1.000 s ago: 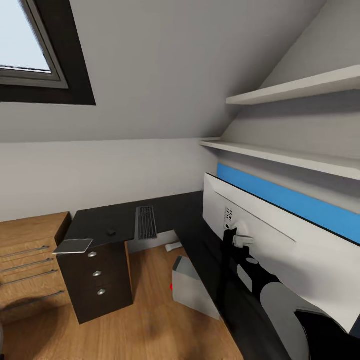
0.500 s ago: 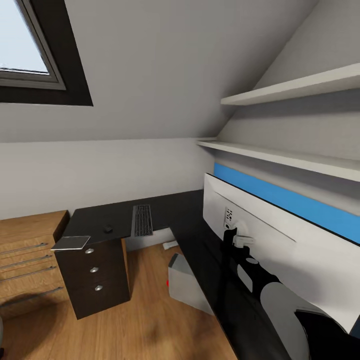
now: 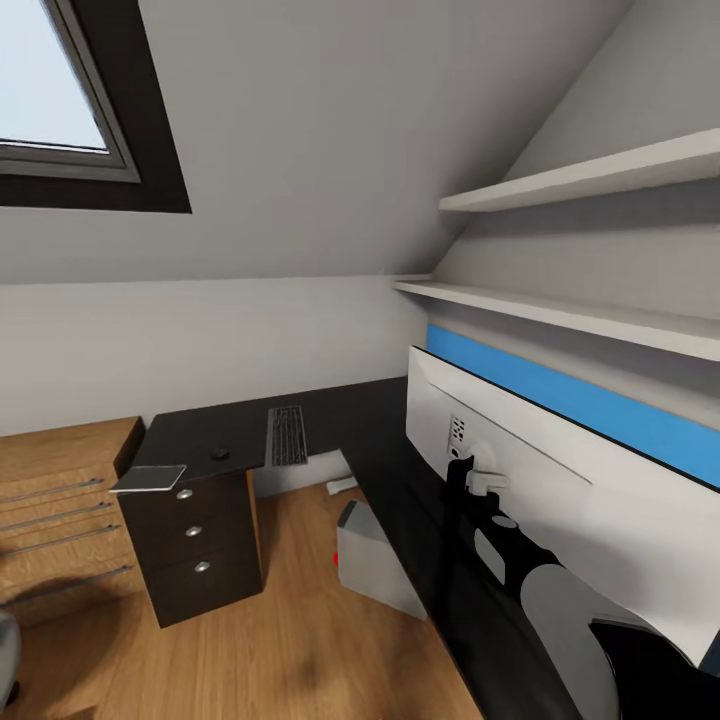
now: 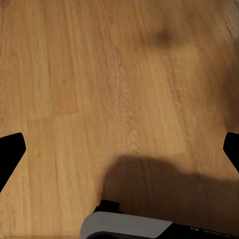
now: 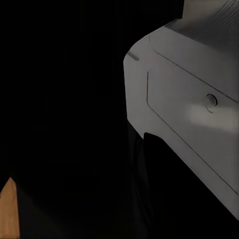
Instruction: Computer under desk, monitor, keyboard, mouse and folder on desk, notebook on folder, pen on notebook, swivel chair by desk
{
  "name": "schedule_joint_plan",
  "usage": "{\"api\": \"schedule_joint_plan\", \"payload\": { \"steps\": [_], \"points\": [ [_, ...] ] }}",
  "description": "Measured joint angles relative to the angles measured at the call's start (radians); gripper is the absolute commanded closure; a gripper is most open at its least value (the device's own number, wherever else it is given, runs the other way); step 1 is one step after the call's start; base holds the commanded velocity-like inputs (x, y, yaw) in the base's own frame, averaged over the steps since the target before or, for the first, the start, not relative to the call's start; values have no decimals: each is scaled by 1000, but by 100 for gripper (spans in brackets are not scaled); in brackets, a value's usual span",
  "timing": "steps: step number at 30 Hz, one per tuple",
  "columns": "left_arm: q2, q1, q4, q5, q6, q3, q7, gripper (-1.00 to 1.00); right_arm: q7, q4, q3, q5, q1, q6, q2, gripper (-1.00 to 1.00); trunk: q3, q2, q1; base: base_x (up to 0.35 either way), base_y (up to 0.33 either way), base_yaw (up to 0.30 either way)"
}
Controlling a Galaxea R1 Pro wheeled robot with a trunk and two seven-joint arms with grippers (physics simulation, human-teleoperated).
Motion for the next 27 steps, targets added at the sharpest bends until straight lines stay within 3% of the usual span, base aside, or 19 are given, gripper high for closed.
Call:
{"api": "schedule_joint_plan", "payload": {
  "steps": [20,21,27],
  "points": [
    [0,0,0,0,0,-1,0,-100,2,0,1,0,0,0,-1,100,0,0,0,-5,0,0],
    [0,0,0,-1,0,-1,1,-100,2,0,1,0,0,0,-1,-100,0,0,0,0,0,0],
    [0,0,0,0,0,-1,1,-100,1,0,4,-2,0,0,-1,-100,0,0,0,0,0,0]
  ]
}}
